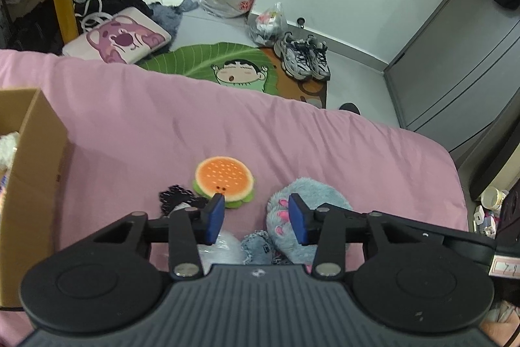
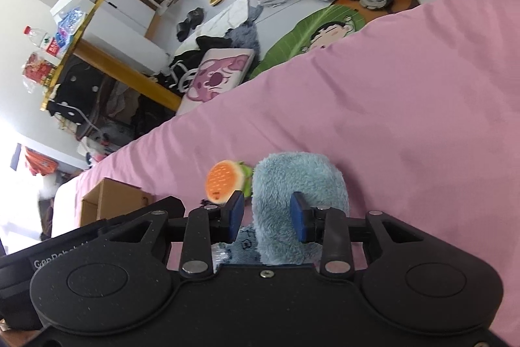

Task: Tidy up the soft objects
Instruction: 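Grasp the grey fluffy plush with both grippers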

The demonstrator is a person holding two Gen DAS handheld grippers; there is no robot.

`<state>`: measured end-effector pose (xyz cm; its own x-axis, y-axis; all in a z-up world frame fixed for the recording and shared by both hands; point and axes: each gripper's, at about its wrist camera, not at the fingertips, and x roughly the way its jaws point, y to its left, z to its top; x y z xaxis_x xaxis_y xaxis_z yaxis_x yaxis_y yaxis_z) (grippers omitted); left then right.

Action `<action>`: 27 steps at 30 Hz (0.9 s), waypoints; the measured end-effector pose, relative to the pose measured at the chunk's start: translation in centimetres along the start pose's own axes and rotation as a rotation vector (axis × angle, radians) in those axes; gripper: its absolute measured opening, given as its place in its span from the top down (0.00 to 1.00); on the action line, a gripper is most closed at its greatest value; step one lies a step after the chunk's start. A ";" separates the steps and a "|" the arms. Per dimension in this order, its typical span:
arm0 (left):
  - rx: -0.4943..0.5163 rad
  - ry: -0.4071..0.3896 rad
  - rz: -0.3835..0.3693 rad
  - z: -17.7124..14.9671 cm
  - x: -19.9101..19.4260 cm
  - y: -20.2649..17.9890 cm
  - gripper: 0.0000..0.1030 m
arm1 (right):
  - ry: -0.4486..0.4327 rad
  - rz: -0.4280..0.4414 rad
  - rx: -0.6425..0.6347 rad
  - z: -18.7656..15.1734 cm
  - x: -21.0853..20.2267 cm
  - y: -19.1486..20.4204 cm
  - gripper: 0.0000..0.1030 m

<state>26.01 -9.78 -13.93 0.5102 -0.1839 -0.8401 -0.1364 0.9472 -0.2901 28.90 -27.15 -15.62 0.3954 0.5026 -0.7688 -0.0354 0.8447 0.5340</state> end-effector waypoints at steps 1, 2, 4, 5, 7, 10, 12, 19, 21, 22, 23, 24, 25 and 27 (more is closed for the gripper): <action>-0.004 0.007 -0.005 0.0 0.2 -0.2 0.59 | -0.006 -0.014 -0.001 0.0 -0.1 -0.1 0.61; -0.007 0.014 -0.010 -0.1 0.5 -0.3 0.59 | -0.014 -0.040 -0.001 0.0 -0.2 -0.3 0.51; -0.014 0.027 -0.017 -0.1 0.9 -0.6 0.59 | -0.021 -0.091 0.001 0.1 -0.2 -0.7 0.45; -0.018 0.033 -0.023 -0.1 1.2 -0.8 0.59 | -0.017 -0.092 0.008 0.0 -0.1 -1.0 0.45; -0.026 0.048 -0.042 -0.1 1.8 -1.1 0.59 | -0.014 -0.080 0.030 0.0 -0.1 -1.6 0.46; -0.041 0.072 -0.059 0.0 2.7 -1.6 0.59 | -0.012 -0.073 0.076 0.0 -0.2 -2.6 0.50; -0.049 0.086 -0.066 0.0 3.3 -1.7 0.59 | -0.014 -0.076 0.107 0.1 -0.2 -3.3 0.57; -0.084 0.143 -0.139 0.1 5.4 -2.5 0.59 | -0.009 -0.079 0.179 -0.1 -0.1 -5.0 0.67; -0.082 0.157 -0.142 0.1 6.0 -2.8 0.59 | -0.011 -0.080 0.186 -0.1 0.0 -5.1 0.70; -0.079 0.163 -0.139 0.0 6.3 -2.9 0.59 | -0.015 -0.080 0.190 0.0 0.1 -5.1 0.72; -0.080 0.170 -0.138 -0.1 6.7 -3.1 0.59 | -0.019 -0.077 0.196 0.0 0.1 -5.2 0.74; -0.086 0.178 -0.140 -0.2 7.0 -3.1 0.63 | -0.023 -0.075 0.201 0.0 0.1 -5.3 0.75; -0.091 0.184 -0.146 -0.2 7.2 -3.1 0.75 | -0.026 -0.073 0.206 -0.1 0.0 -5.4 0.76; -0.116 0.199 -0.164 -0.4 7.5 -2.7 0.84 | -0.026 -0.063 0.214 -0.2 0.0 -5.6 0.78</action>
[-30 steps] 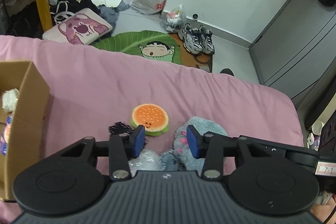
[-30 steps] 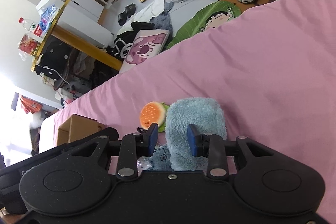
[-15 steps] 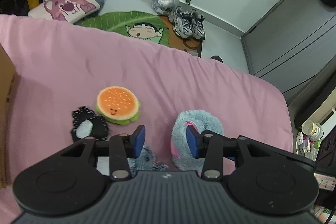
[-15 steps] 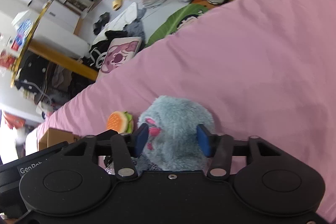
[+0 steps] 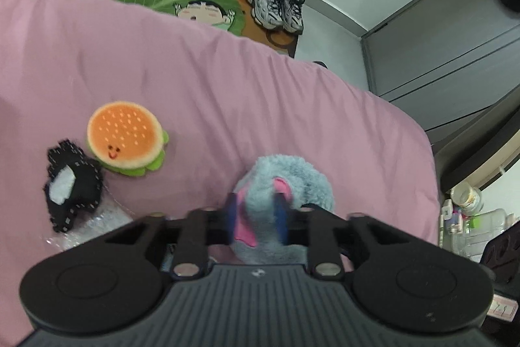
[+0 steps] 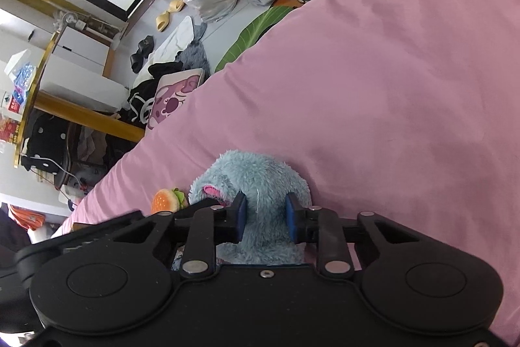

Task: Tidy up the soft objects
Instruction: 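Grasp the grey fluffy plush with both grippers, then lift the grey fluffy plush and carry it over the box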

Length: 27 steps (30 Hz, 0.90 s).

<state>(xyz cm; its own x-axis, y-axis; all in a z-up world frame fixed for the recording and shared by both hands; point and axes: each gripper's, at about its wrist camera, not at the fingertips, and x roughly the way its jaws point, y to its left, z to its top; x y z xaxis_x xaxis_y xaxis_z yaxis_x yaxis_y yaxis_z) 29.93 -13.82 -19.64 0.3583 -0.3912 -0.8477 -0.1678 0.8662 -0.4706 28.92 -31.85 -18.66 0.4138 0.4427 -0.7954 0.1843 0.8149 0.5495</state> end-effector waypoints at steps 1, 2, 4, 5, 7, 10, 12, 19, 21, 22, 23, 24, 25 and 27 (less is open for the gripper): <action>-0.015 -0.005 -0.005 0.0 -0.1 0.2 0.87 | 0.001 0.004 0.002 0.0 0.0 0.0 0.78; -0.024 -0.013 -0.010 0.0 -0.3 0.3 0.87 | -0.003 0.005 -0.002 -0.1 -0.1 0.2 0.78; -0.039 -0.030 -0.020 0.1 -1.0 0.4 0.88 | -0.012 0.014 -0.016 -0.1 -0.4 0.7 0.79; -0.040 -0.035 -0.024 0.2 -1.4 0.4 0.88 | -0.016 0.018 -0.027 -0.1 -0.6 1.0 0.79; -0.031 -0.051 -0.026 0.2 -2.3 0.3 0.88 | -0.020 0.033 -0.039 -0.1 -0.8 1.4 0.80; -0.022 -0.070 -0.030 0.5 -3.6 0.3 0.88 | -0.027 0.059 -0.050 -0.1 -1.4 2.0 0.80; -0.021 -0.085 -0.034 0.7 -4.5 0.4 0.88 | -0.032 0.075 -0.055 0.0 -1.8 2.6 0.80; 0.000 -0.169 -0.038 0.4 -8.6 1.0 0.88 | -0.057 0.121 -0.111 -0.3 -3.4 5.3 0.80; 0.000 -0.190 -0.041 0.3 -9.7 1.4 0.88 | -0.062 0.133 -0.118 -0.5 -3.6 6.2 0.80; -0.003 -0.198 -0.042 0.3 -10.2 1.7 0.88 | -0.063 0.138 -0.125 -0.7 -3.7 6.6 0.80; -0.008 -0.205 -0.044 0.3 -10.7 2.1 0.88 | -0.064 0.143 -0.132 -0.8 -3.8 7.1 0.80; -0.015 -0.212 -0.046 0.2 -11.2 2.4 0.88 | -0.063 0.149 -0.137 -1.1 -3.8 7.6 0.80; -0.023 -0.218 -0.047 0.1 -11.7 2.8 0.88 | -0.063 0.153 -0.142 -1.3 -3.8 8.0 0.80; -0.032 -0.231 -0.050 0.1 -12.6 3.6 0.88 | -0.063 0.159 -0.155 -1.6 -3.8 9.0 0.80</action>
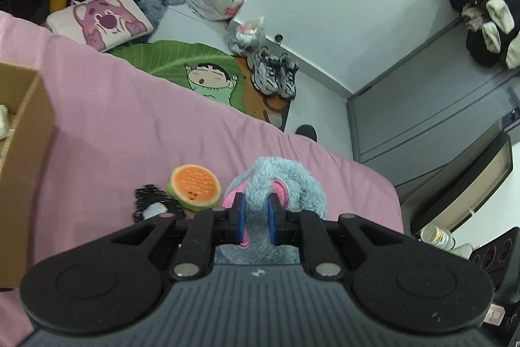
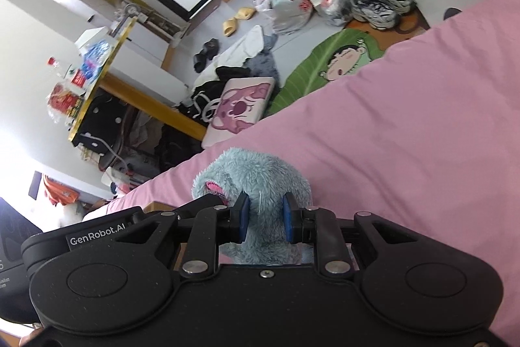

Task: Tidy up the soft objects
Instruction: 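Lift the grey fluffy plush and carry it over the box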

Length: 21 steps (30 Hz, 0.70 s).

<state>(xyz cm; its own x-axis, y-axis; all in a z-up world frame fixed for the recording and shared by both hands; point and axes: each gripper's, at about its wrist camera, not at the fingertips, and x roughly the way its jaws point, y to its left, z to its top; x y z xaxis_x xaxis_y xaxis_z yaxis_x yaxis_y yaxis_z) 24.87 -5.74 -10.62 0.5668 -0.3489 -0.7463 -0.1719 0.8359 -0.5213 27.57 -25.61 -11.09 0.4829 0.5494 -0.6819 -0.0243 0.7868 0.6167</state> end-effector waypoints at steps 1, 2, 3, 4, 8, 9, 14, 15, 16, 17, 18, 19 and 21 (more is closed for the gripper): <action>0.000 -0.007 -0.001 0.1 -0.4 0.3 0.88 | -0.002 0.003 -0.004 -0.1 0.0 0.5 0.80; -0.001 -0.015 -0.002 0.1 -0.9 0.6 0.88 | -0.003 0.005 -0.008 -0.3 0.0 0.9 0.80; 0.000 -0.022 -0.001 0.1 -1.3 0.9 0.88 | -0.005 0.006 -0.013 -0.5 -0.1 1.4 0.80; 0.002 -0.031 0.004 0.1 -1.9 1.2 0.88 | -0.006 0.009 -0.018 -0.6 0.0 1.9 0.80; -0.008 -0.068 0.005 0.3 -3.6 2.3 0.88 | -0.010 0.021 -0.044 -1.3 0.1 3.8 0.80; -0.014 -0.073 0.003 0.3 -3.9 2.7 0.88 | -0.011 0.020 -0.052 -1.3 0.1 4.3 0.80; -0.040 -0.112 0.006 0.2 -6.0 4.5 0.87 | 0.000 0.041 -0.066 -2.1 0.5 6.5 0.80; -0.047 -0.121 0.008 0.3 -6.5 4.9 0.88 | 0.004 0.048 -0.067 -2.3 0.7 6.9 0.80; -0.055 -0.129 0.009 0.4 -6.9 5.4 0.88 | 0.008 0.056 -0.070 -2.4 0.8 7.3 0.79; -0.066 -0.134 0.006 0.4 -7.4 5.9 0.88 | 0.011 0.061 -0.082 -2.5 0.9 7.9 0.79; -0.080 -0.139 0.002 0.4 -7.8 6.4 0.88 | 0.011 0.062 -0.094 -2.7 1.0 8.4 0.79; -0.092 -0.148 0.002 0.5 -8.3 6.9 0.88 | 0.013 0.064 -0.103 -2.9 1.1 9.0 0.79; -0.108 -0.167 0.007 0.6 -9.1 7.8 0.88 | 0.020 0.071 -0.120 -3.2 1.5 10.2 0.79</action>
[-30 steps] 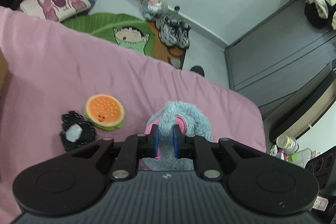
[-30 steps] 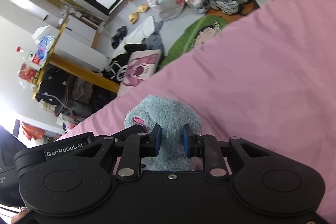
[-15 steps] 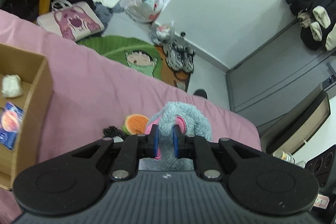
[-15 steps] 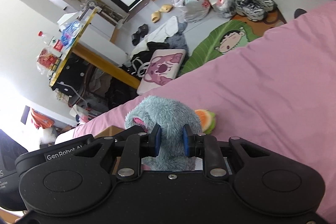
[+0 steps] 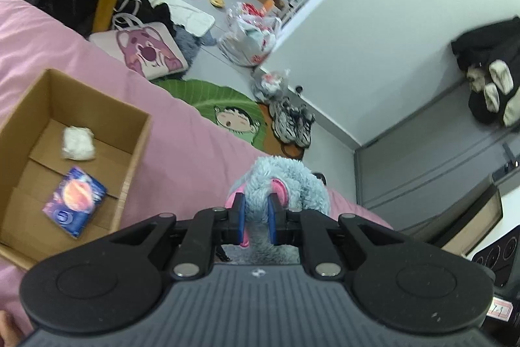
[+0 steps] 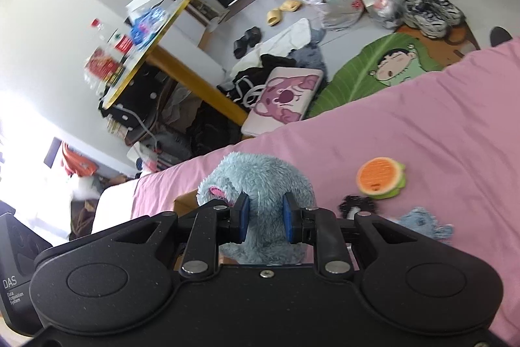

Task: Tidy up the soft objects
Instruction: 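Lift the grey fluffy plush and carry it over the box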

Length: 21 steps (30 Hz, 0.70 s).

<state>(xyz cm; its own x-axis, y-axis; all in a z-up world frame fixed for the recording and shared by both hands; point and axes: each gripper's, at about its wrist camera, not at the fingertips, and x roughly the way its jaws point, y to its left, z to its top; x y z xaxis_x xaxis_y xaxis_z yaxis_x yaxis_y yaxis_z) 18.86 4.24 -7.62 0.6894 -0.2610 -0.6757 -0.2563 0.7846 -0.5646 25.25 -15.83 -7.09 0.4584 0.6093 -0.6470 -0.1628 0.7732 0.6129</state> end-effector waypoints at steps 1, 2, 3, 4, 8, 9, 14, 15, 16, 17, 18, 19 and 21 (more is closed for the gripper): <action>-0.008 -0.008 0.003 0.1 -0.4 0.4 0.88 | 0.004 0.003 -0.008 -0.1 0.2 0.5 0.80; -0.015 -0.015 0.005 0.3 -0.7 0.8 0.88 | 0.008 0.005 -0.015 -0.1 0.5 1.0 0.80; -0.023 -0.023 0.008 0.5 -1.1 1.3 0.88 | 0.011 0.007 -0.022 -0.3 0.7 1.5 0.80; -0.031 -0.030 0.012 0.7 -1.4 1.7 0.88 | 0.015 0.010 -0.029 -0.4 1.0 2.0 0.79; -0.057 -0.054 0.027 1.2 -2.6 3.4 0.87 | 0.031 0.020 -0.052 -0.8 2.1 3.6 0.79; -0.066 -0.060 0.031 1.3 -2.9 3.9 0.87 | 0.034 0.021 -0.056 -1.0 2.3 4.2 0.79; -0.100 -0.082 0.050 1.8 -4.0 6.1 0.87 | 0.065 0.036 -0.077 -1.8 3.8 6.1 0.79; -0.116 -0.084 0.051 2.0 -4.2 6.8 0.87 | 0.071 0.039 -0.081 -2.0 4.1 6.5 0.79; -0.130 -0.088 0.053 2.1 -4.4 7.5 0.87 | 0.077 0.042 -0.085 -2.1 4.4 7.0 0.79; -0.143 -0.093 0.057 2.3 -4.6 8.0 0.87 | 0.083 0.046 -0.088 -2.3 4.7 7.5 0.80; -0.156 -0.097 0.062 2.5 -4.8 8.6 0.87 | 0.091 0.051 -0.089 -2.4 5.1 7.9 0.80; -0.167 -0.103 0.066 2.6 -5.0 9.1 0.87 | 0.099 0.057 -0.089 -2.6 5.6 8.3 0.79; -0.179 -0.113 0.076 3.0 -5.3 9.9 0.87 | 0.113 0.061 -0.093 -2.9 6.3 8.9 0.80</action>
<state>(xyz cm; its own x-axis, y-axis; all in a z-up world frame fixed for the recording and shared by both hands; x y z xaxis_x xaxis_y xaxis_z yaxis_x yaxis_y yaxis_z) 14.65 15.05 -8.20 0.7327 -0.1327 -0.6675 -0.4194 0.6844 -0.5964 24.19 -4.61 -7.03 0.3450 0.6673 -0.6601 -0.2700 0.7441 0.6111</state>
